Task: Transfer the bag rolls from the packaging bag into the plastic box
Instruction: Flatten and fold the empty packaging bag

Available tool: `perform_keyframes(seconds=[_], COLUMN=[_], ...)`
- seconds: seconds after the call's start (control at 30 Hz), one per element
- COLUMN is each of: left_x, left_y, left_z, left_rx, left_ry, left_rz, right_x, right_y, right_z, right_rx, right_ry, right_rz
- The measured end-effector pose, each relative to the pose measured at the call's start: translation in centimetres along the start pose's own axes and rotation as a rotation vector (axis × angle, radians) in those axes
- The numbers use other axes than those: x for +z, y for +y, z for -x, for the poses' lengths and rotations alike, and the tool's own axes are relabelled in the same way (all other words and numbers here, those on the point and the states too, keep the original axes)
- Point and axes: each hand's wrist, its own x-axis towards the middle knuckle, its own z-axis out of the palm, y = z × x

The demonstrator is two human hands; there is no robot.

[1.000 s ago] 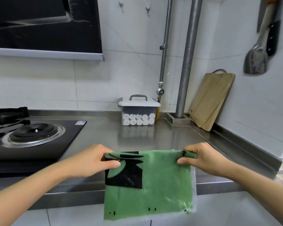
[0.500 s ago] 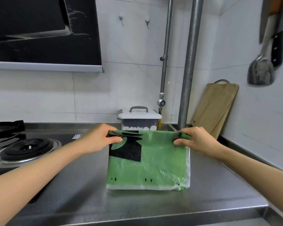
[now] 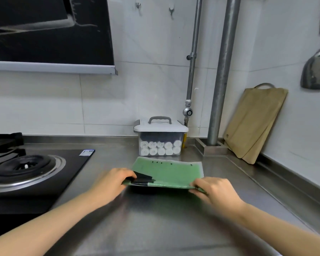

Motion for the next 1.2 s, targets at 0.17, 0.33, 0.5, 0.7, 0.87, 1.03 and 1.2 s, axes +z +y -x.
perform_keyframes(seconds=[0.17,0.33,0.5,0.7,0.87,1.03,1.2], left_x=[1.5,0.7,1.5,3.4,4.2,5.0,5.2], left_y=[-0.3,1.2,4.4,5.9,6.4,6.9,6.4], left_z=[0.1,0.2,-0.7,-2.5,-4.1,-4.3,-4.0], left_rx=[0.015,0.027,-0.09,-0.279,-0.357,-0.293,-0.187], left_ry=[-0.025,-0.178,-0.176,-0.332,-0.457,-0.467,-0.446], left_rz=[-0.039,-0.156,-0.165,-0.22,-0.108,-0.098,-0.036], right_x=[1.1,0.4,-0.4,-1.2,-2.4,-2.2,1.4], right_y=[-0.3,-0.7,-0.9,-2.5,-4.5,-5.0,-4.0], right_z=[0.1,-0.3,-0.6,-0.4,-2.0,-6.0,-8.3], right_rx=[0.024,0.113,0.178,0.137,0.047,0.076,0.038], right_ry=[-0.12,-0.201,-0.352,-0.396,-0.512,-0.508,-0.671], right_rz=[-0.082,-0.236,-0.419,-0.415,-0.271,-0.186,-0.378])
